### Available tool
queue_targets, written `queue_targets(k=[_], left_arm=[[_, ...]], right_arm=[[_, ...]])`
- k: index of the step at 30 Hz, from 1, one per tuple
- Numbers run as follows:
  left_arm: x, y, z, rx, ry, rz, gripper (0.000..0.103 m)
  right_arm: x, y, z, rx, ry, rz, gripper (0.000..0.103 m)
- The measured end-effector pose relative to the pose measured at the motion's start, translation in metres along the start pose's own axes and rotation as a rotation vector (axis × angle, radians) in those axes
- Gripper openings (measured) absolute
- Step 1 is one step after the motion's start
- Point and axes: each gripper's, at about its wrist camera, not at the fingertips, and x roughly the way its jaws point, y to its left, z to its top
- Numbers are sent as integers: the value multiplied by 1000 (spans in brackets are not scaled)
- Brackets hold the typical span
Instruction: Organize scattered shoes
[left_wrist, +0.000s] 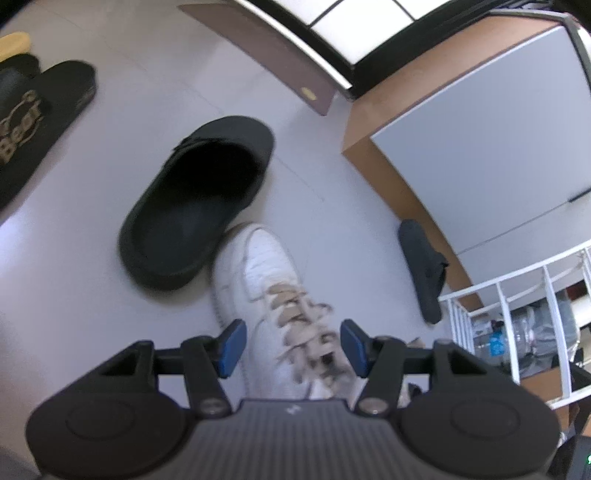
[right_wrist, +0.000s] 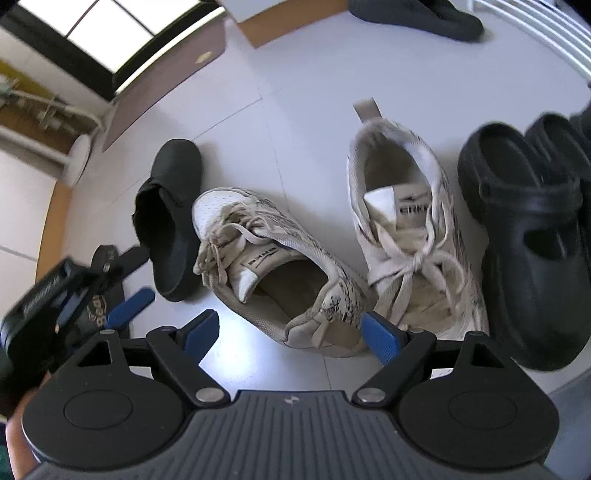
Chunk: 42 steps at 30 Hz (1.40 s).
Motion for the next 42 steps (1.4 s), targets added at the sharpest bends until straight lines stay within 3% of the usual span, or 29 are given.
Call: queue_targets(k=[11, 18, 21, 34, 38, 42], left_arm=[[10, 14, -1, -25, 31, 27, 59], [16, 19, -1, -26, 54, 33, 59], [17, 22, -1, -31, 60, 33, 59], [11, 27, -6, -58, 46, 39, 59], [6, 32, -6, -74, 31, 46, 59], [3, 35, -9, -86, 30, 50, 59]], right_arm=[[41, -2, 3, 92, 21, -88, 88], [65, -3, 10, 94, 38, -156, 73], [69, -1, 9, 33, 32, -199, 56], [68, 18, 3, -210, 25, -184, 53], [66, 27, 7, -305, 15, -196, 43], [64, 38, 15, -479, 12, -229, 35]])
